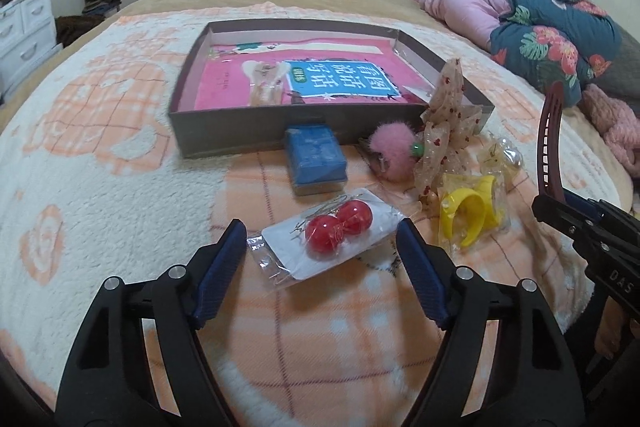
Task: Organize jewelry
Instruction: 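Grasp the red-bead earring card with the left tool, then lower the red-bead card into the box with the left tool while the right carries the maroon clip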
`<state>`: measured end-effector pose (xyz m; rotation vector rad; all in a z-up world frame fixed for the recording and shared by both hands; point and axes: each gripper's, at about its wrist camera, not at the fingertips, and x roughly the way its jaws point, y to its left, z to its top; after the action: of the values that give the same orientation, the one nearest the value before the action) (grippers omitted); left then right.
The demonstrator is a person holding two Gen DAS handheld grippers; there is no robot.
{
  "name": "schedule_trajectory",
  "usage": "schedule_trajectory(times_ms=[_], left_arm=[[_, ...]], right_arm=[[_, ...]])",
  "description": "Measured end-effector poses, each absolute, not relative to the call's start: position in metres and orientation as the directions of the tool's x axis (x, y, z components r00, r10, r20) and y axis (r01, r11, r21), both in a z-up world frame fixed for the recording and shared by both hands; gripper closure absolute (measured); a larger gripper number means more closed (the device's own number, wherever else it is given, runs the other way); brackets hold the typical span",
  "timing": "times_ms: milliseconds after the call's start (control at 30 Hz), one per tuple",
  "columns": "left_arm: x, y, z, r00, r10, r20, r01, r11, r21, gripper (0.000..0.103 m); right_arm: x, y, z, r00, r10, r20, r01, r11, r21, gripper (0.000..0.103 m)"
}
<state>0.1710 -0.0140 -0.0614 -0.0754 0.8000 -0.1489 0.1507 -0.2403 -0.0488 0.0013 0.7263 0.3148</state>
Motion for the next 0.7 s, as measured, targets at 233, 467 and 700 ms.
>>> schedule_trajectory(times_ms=[233, 467, 700], left_arm=[[0.161, 0.014, -0.044, 0.716, -0.146, -0.682, 0.048, 0.986, -0.16, 0.035], [0.155, 0.033, -0.025, 0.753, -0.13, -0.645, 0.013, 0.983, -0.183, 0.035], [0.162, 0.04, -0.011, 0.777, -0.126, -0.617, 0.001, 0.98, -0.2, 0.035]], right_arm=[[0.146, -0.234, -0.042, 0.72, 0.303, -0.624, -0.32, 0.943, 0.09, 0.07], [0.144, -0.226, -0.036, 0.732, 0.331, -0.596, -0.358, 0.931, 0.077, 0.07], [0.148, -0.221, -0.032, 0.727, 0.353, -0.589, -0.385, 0.92, 0.076, 0.07]])
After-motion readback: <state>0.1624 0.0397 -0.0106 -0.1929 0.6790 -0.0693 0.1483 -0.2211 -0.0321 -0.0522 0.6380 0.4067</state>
